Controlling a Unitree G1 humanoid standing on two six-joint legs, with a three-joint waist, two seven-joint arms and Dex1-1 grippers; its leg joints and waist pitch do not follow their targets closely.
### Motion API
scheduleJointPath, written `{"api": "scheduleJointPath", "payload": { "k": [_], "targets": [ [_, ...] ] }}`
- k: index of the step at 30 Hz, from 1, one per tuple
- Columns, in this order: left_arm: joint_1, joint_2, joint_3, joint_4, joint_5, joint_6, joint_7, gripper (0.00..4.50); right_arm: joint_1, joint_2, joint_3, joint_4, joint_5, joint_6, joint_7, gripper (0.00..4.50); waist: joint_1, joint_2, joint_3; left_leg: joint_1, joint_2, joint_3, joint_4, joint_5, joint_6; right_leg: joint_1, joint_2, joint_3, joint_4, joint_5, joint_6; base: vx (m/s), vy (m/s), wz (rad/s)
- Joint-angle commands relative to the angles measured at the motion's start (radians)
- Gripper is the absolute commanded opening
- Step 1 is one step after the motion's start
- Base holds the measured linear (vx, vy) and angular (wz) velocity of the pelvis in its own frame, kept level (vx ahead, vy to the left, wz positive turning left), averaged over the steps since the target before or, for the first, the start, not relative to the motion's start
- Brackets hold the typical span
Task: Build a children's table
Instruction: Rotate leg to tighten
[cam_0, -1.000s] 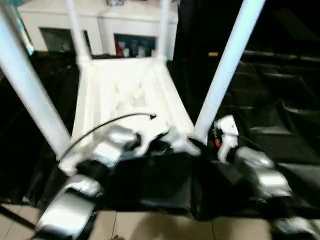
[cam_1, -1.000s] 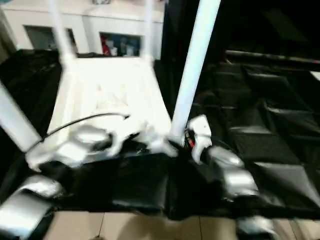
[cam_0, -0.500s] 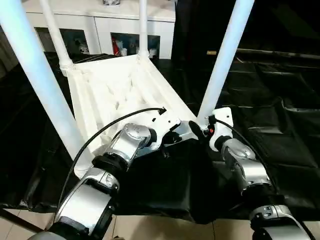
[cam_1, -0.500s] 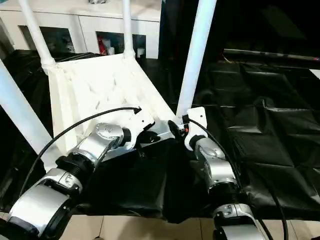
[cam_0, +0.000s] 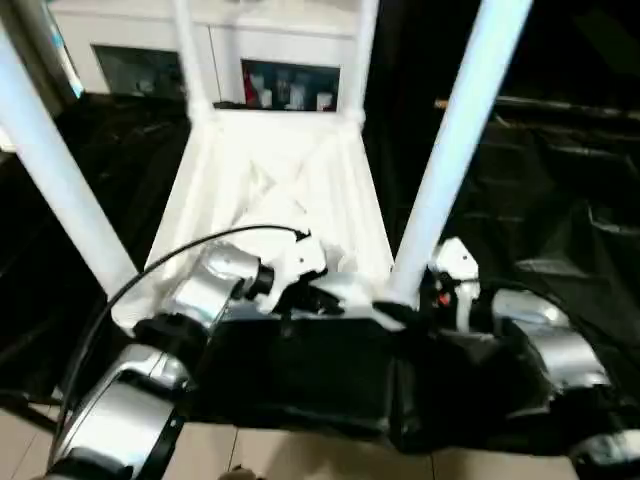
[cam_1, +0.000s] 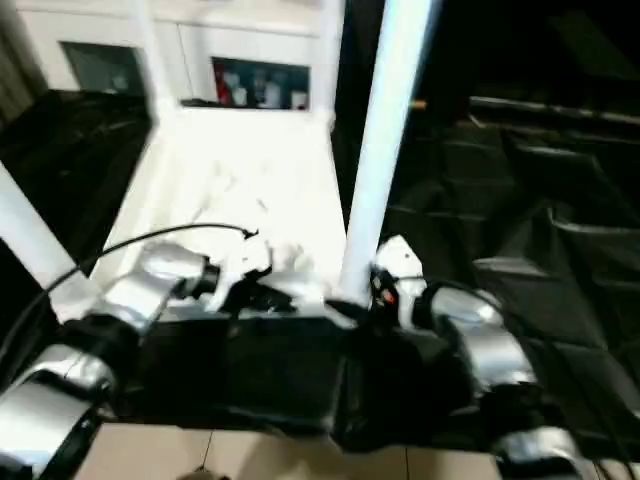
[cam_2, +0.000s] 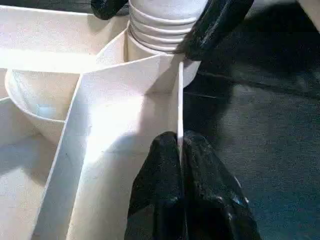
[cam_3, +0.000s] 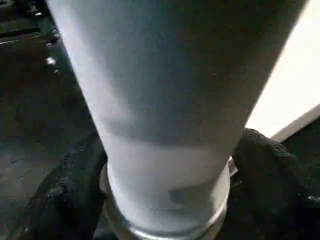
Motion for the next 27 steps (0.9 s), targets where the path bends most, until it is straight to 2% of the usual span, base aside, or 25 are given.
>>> {"api": "scheduleJointPath", "payload": {
  "k": [1, 7, 9, 15, 17, 20, 22, 23, 25, 27],
  "targets": [
    [0.026, -0.021, -0.004, -0.03, -0.091, 0.003, -0.086, 0.0, 0.002, -0.022, -0.019, -0.027, 0.022, 0.025, 0.029, 3.81, 0.0, -0.017, -0.054, 0.007, 0.058, -0.021, -0.059, -0.156, 0.093, 0.052, -0.08, 0.051, -0.073, -0.185, -0.224, 0.0, 0.0, 0.0],
    [0.035, -0.016, 0.002, -0.044, -0.093, 0.009, -0.114, 0.0, 0.013, -0.032, -0.007, -0.048, 0.042, 0.047, 0.076, 3.45, 0.002, -0.017, -0.054, 0.007, 0.058, -0.023, -0.06, -0.164, 0.08, 0.051, -0.08, 0.05, -0.078, -0.236, -0.197, 0.0, 0.0, 0.0],
    [0.036, -0.016, 0.005, -0.052, -0.092, 0.017, -0.114, 0.0, 0.014, -0.025, -0.008, -0.05, 0.052, 0.056, 0.08, 3.13, 0.0, -0.017, -0.054, 0.008, 0.057, -0.023, -0.06, -0.165, 0.079, 0.05, -0.08, 0.05, -0.078, -0.238, -0.2, 0.0, 0.0, 0.0],
    [0.035, -0.021, 0.01, -0.051, -0.082, 0.018, -0.094, 0.0, 0.017, -0.013, -0.007, -0.05, 0.05, 0.063, 0.073, 2.78, 0.001, -0.018, -0.056, 0.007, 0.055, -0.023, -0.059, -0.154, 0.079, 0.051, -0.079, 0.05, -0.076, -0.225, -0.201, 0.0, 0.0, 0.0],
    [0.026, -0.03, 0.013, -0.027, -0.058, 0.006, -0.039, 0.0, 0.013, 0.009, -0.024, -0.028, 0.046, 0.075, 0.027, 2.77, -0.001, -0.017, -0.056, 0.007, 0.055, -0.023, -0.059, -0.151, 0.079, 0.05, -0.079, 0.049, -0.076, -0.221, -0.201, 0.0, 0.0, 0.0],
    [0.01, -0.042, 0.018, 0.011, -0.022, 0.006, 0.051, 0.0, -0.005, 0.04, -0.041, 0.029, 0.015, 0.07, -0.081, 2.76, -0.006, -0.017, -0.054, 0.008, 0.053, -0.025, -0.061, -0.174, 0.062, 0.047, -0.081, 0.049, -0.082, -0.273, -0.19, 0.0, 0.0, 0.0],
    [-0.01, -0.072, 0.041, 0.052, -0.008, 0.019, 0.165, 0.0, -0.028, 0.084, -0.061, 0.101, -0.021, 0.065, -0.232, 2.75, -0.013, -0.018, -0.051, 0.008, 0.052, -0.026, -0.062, -0.19, 0.05, 0.045, -0.08, 0.048, -0.087, -0.315, -0.178, 0.0, 0.0, 0.0],
    [-0.023, -0.091, 0.049, 0.076, 0.006, 0.028, 0.236, 0.0, -0.041, 0.117, -0.076, 0.143, -0.037, 0.065, -0.33, 2.75, -0.021, -0.017, -0.049, 0.008, 0.051, -0.029, -0.065, -0.211, 0.03, 0.044, -0.08, 0.046, -0.09, -0.358, -0.171, 0.0, 0.0, 0.0],
    [-0.039, -0.113, 0.055, 0.104, 0.026, 0.036, 0.33, 0.0, -0.053, 0.157, -0.093, 0.181, -0.05, 0.07, -0.437, 2.75, -0.031, -0.018, -0.048, 0.01, 0.048, -0.032, -0.066, -0.241, 0.011, 0.043, -0.082, 0.045, -0.1, -0.443, -0.141, 0.0, 0.0, 0.0],
    [-0.061, -0.151, 0.075, 0.139, 0.029, 0.07, 0.435, 0.0, -0.068, 0.212, -0.109, 0.216, -0.06, 0.062, -0.556, 2.74, -0.03, -0.016, -0.049, 0.014, 0.048, -0.031, -0.066, -0.247, 0.014, 0.04, -0.083, 0.047, -0.104, -0.449, -0.133, 0.0, 0.0, 0.0]
  ]
}}
